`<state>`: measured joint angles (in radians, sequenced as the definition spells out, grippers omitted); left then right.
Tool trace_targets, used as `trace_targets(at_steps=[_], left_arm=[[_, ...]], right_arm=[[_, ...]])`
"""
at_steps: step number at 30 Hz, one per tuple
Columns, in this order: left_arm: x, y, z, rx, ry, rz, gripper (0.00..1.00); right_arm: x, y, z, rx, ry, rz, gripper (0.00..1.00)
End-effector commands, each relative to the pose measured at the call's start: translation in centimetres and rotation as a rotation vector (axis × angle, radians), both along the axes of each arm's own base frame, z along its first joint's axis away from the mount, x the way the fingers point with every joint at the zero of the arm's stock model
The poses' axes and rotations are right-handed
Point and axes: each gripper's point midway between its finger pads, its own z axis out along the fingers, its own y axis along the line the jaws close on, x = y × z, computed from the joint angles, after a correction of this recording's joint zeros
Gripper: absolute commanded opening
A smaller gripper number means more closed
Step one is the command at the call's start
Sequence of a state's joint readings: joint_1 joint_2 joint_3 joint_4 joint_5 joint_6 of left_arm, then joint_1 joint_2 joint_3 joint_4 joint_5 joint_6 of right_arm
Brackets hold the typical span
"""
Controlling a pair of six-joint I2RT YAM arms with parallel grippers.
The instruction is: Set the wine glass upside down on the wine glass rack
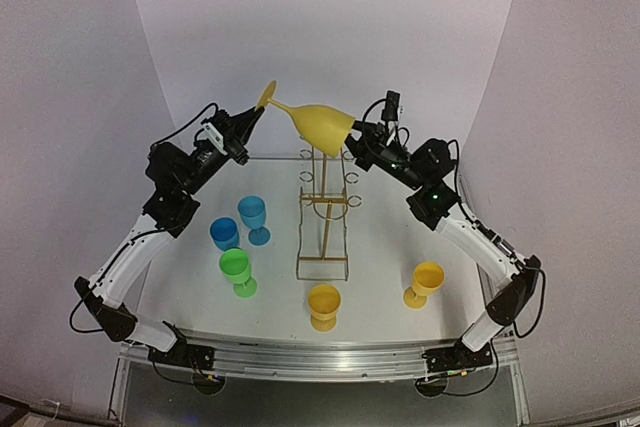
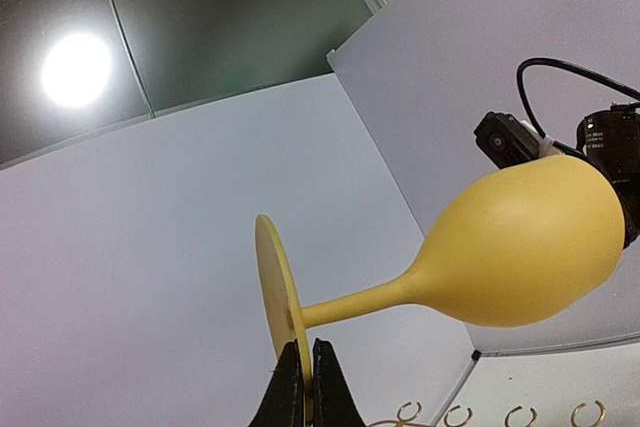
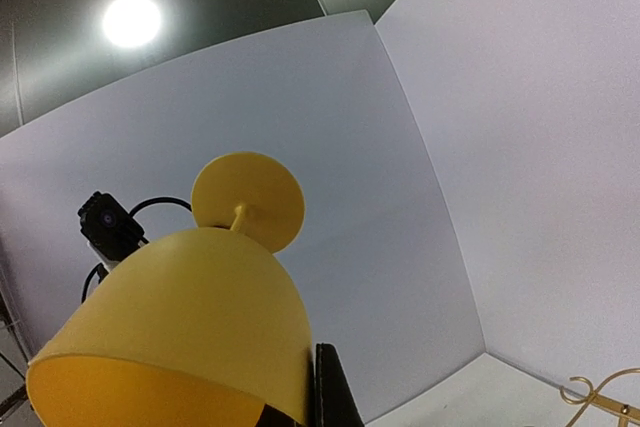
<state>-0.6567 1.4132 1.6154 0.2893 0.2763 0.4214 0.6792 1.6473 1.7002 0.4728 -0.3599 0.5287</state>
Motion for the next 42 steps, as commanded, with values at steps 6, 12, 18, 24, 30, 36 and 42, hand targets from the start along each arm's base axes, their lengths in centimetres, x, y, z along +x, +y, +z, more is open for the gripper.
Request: trace_targets(at_steps=[6, 12, 18, 24, 30, 36, 42], left_arm=[[-2.3, -0.1, 0.6, 0.157, -0.294, 0.07, 0.0], [-3.9, -1.3, -1.0, 0.301, -0.488, 0.054, 0.0], [-4.9, -2.1, -2.9, 0.417, -0.616, 0.037, 0.0], [-5.3, -2.8, -3.9, 0.461, -0.668, 0.008, 0.0], [-5.5, -3.6, -5.3, 0.548, -0.78, 0.013, 0.0], [-5.6, -4.1, -5.0, 0.571, -0.796, 0.021, 0.0], [-6.2, -4.6, -5.5, 0.575, -0.801, -0.006, 0.0]], right_arm=[[-0.8, -2.4, -3.2, -0.119, -0.026, -0.147, 0.49], [-2.7, -5.4, -4.9, -0.318, -0.039, -0.258, 0.67], [-4.8, -9.6, -6.5, -0.519, -0.028, -0.378, 0.74], [-5.3, -9.5, -3.6, -0.583, -0.091, -0.366, 0.75], [-6.3, -2.4, -2.2, -0.604, -0.209, -0.183, 0.73], [-8.3, 4.0, -1.5, -0.629, -0.379, -0.117, 0.67], [-7.2, 6.2, -1.7, -0.642, -0.394, -0.146, 0.56]])
